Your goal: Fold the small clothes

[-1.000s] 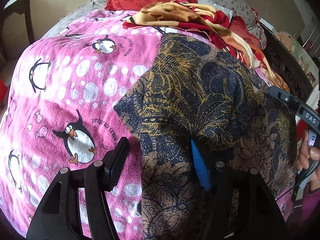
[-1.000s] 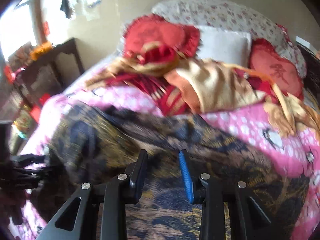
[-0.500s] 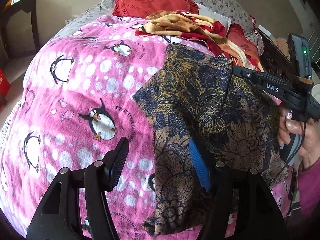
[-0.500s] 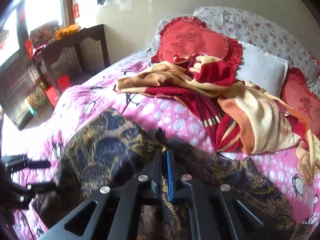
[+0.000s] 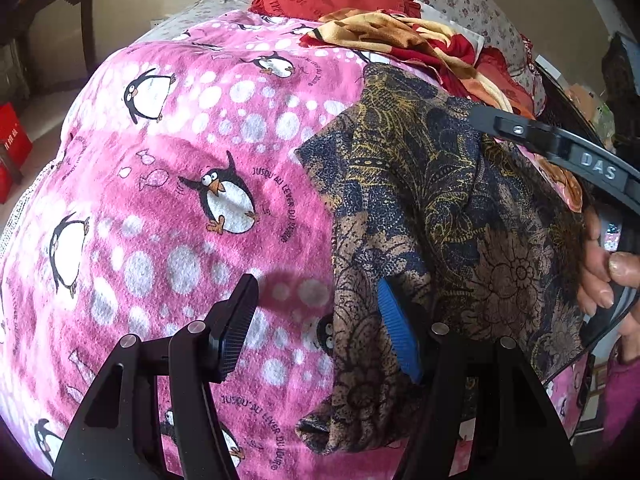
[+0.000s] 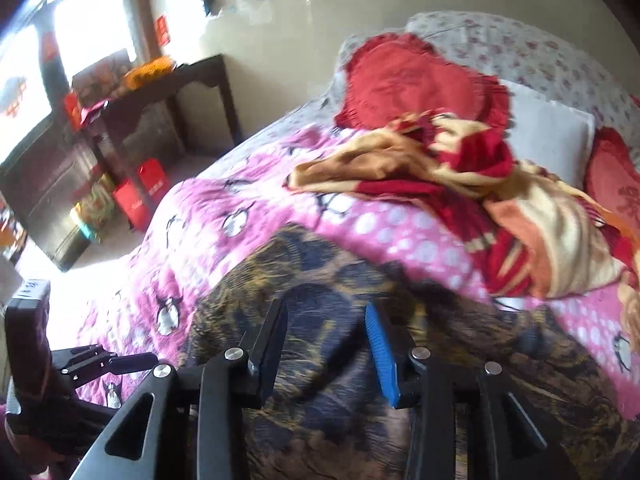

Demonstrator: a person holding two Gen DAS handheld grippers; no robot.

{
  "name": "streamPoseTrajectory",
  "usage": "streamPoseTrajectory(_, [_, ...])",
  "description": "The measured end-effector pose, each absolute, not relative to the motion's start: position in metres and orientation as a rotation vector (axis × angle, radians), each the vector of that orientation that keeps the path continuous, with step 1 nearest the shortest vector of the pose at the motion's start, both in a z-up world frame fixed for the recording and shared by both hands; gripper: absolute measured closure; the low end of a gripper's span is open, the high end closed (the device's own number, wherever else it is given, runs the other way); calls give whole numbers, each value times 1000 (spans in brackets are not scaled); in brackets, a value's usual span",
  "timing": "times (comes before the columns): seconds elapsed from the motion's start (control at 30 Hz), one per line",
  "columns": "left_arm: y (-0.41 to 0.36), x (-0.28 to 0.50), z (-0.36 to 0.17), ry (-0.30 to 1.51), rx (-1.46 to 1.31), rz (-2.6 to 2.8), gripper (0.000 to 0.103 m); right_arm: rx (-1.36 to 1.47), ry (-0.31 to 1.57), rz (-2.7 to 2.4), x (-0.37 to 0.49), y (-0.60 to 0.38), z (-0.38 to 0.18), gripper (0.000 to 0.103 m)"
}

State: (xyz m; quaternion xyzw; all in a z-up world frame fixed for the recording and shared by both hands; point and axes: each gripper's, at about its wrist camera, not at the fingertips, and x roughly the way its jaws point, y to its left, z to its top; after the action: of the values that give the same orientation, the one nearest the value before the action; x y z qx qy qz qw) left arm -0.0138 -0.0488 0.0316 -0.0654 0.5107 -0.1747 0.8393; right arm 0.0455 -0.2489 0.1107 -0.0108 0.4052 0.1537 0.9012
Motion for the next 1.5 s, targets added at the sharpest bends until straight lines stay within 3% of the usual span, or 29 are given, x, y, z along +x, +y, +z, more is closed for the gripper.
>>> streamPoseTrajectory(0.23, [-43,-17,33,1089,-139,-363,41,-46,930,280,87,-206,65,66])
streamPoseTrajectory(0.6, [-39,-20,31,1086,-158,-372,41,12,958,321,87,-193,84,66])
streamPoseTrajectory(0.77, [-39,-22,31,1092,-163,-367,41,-7,975,295,97,-184,67,57])
streamPoseTrajectory(1.0, [-38,-23,30,1091,-174,-368,40,67,997,302,93,-192,83,56])
streamPoseTrajectory(1.13, [-37,-26,30,1091,-196,-372,40,120,972,312,74,-203,93,35])
streamPoseTrajectory(1.23, [-32,-30,29,1097,-261,-390,40,143,1008,313,74,-203,91,33])
streamPoseTrajectory(1.37, [-24,-37,26,1097,-359,-430,25,132,1047,301,84,-193,83,31])
streamPoseTrajectory(1.5, [-27,-42,26,1092,-352,-441,23,113,1066,269,99,-182,75,24])
